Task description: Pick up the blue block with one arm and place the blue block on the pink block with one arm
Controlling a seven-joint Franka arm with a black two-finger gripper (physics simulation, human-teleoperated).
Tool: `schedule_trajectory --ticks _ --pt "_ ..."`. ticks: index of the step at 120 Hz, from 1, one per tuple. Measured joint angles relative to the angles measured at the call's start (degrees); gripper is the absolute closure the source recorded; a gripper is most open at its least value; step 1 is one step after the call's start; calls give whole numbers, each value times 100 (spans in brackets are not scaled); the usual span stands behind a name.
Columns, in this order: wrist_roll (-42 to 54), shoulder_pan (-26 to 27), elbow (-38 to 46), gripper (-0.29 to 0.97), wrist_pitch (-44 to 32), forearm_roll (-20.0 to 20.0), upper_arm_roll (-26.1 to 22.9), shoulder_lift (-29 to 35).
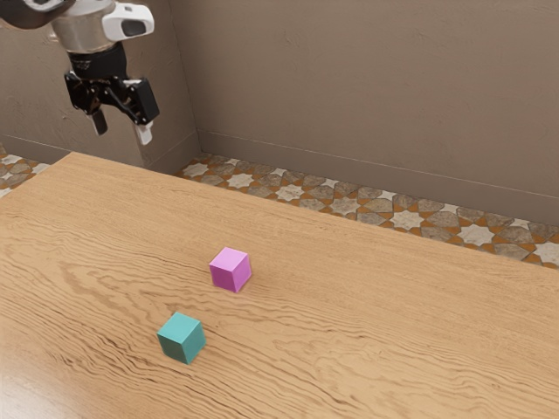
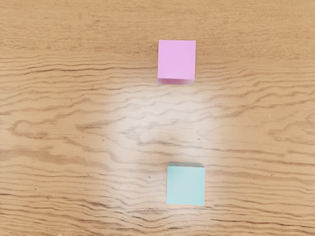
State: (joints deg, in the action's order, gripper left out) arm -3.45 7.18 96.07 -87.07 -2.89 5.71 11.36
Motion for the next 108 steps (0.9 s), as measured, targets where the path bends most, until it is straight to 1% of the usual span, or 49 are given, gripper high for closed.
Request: schedule_trajectory --ticks 18,28,34,48,58,66,72,83,90,108 --pt "-122 -16 63 0 -79 -24 -2 5" --pt "-184 -131 119 0 -187 -275 24 47" --pt "-227 -193 174 0 -240 -344 30 29" --pt "-373 -225 730 0 -428 -411 29 -65" --pt "-463 -233 1432 0 -974 -406 34 -202" --pt "-525 -248 1780 0 -1425 -322 35 -435" --pt "-565 -251 2167 0 -1827 -243 35 -517" --pt "-612 -255 2593 0 -2462 -105 30 -705" --pt "-592 -254 2954 0 -2929 61 27 -759" --pt "-548 -225 3445 0 -3863 484 0 -993"
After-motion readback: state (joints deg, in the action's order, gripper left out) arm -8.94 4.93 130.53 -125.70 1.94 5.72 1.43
